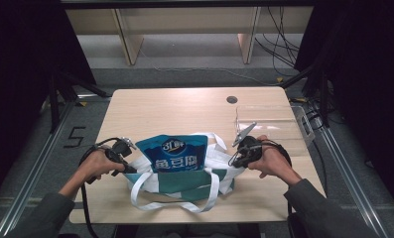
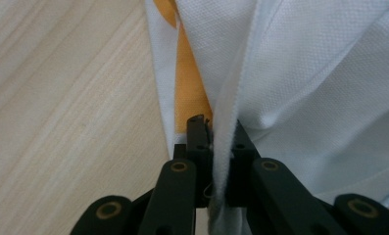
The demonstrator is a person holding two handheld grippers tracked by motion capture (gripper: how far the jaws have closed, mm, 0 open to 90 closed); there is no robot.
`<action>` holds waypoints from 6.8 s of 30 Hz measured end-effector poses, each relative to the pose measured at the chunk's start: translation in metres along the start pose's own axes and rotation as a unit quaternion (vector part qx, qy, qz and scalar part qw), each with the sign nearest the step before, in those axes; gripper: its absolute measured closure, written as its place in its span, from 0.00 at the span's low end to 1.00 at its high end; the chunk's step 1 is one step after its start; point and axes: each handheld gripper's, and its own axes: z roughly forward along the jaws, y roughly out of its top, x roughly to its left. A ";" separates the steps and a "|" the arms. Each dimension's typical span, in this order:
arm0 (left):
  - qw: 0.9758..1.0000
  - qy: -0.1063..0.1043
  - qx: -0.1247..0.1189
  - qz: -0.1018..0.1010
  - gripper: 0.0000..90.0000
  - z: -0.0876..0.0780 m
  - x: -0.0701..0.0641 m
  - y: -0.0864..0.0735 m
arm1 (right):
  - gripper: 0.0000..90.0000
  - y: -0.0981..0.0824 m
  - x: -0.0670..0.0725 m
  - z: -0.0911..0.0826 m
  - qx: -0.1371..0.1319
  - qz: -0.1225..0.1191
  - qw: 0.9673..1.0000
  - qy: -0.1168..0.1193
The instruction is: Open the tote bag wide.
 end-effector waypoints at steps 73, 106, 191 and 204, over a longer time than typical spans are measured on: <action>0.994 -0.020 -0.107 0.001 0.65 -0.016 0.018 0.039 | 0.65 0.058 0.040 0.046 -0.081 -0.075 0.993 0.051; 0.987 0.021 -0.151 -0.052 0.98 -0.001 0.058 0.051 | 0.91 0.041 0.068 0.064 -0.031 -0.151 0.984 0.088; 0.992 -0.048 -0.113 -0.019 0.88 0.007 -0.049 -0.044 | 0.97 0.074 -0.056 0.095 -0.073 0.104 0.988 -0.082; 0.973 0.008 -0.226 -0.032 0.86 -0.058 -0.027 -0.020 | 0.88 0.059 -0.031 0.024 -0.165 0.061 0.983 -0.060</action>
